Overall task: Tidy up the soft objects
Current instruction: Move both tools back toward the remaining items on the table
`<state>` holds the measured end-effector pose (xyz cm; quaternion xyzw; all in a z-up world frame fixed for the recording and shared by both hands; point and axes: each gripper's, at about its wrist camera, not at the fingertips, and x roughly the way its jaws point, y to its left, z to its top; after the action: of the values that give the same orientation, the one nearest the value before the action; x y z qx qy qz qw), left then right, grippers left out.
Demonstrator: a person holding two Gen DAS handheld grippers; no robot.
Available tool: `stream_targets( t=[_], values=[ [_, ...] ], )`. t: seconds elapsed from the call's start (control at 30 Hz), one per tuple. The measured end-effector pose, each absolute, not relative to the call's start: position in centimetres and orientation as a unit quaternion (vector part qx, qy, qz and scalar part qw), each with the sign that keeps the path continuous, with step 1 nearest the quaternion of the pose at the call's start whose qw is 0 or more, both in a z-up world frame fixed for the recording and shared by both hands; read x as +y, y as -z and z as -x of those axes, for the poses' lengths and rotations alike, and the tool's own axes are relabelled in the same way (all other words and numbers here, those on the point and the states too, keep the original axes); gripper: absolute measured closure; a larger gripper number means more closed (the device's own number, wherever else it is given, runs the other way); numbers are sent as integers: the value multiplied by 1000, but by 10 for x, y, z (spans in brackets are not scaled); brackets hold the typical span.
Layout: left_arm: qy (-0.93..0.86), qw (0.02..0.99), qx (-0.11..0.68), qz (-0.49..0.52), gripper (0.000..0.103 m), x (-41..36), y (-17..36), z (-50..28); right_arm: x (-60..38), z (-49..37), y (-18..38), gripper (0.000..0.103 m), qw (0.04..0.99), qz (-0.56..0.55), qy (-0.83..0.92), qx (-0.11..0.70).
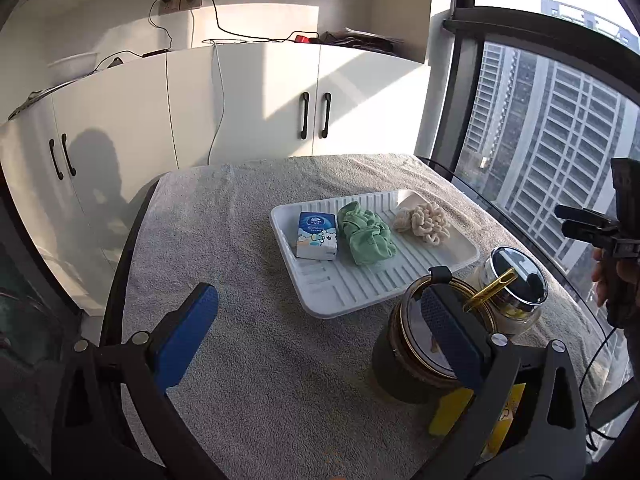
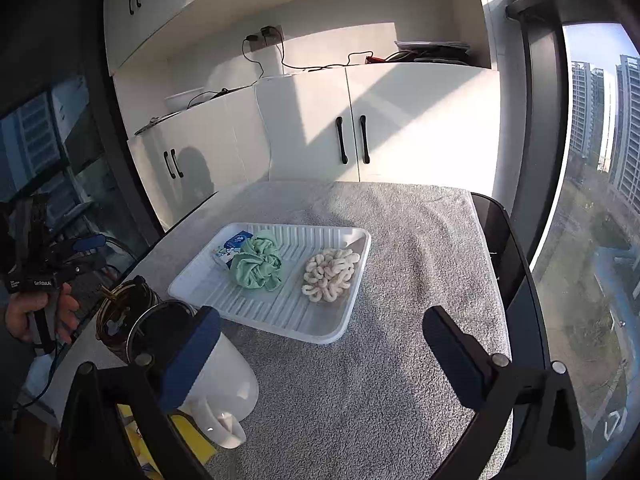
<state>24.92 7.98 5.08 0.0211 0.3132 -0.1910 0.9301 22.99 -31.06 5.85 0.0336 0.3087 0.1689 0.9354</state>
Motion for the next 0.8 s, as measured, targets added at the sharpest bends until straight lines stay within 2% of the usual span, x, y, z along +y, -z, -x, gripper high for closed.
stream_targets(
  t=[0.3,0.8],
  values=[
    [210,917,340,-7,0,76,-20,-171,-296,-135,-23,0,930,-56,-165,325],
    [256,890,373,-49,0,38,21,-80,-227,-60,11,0,917,-43,-199,344]
  ],
)
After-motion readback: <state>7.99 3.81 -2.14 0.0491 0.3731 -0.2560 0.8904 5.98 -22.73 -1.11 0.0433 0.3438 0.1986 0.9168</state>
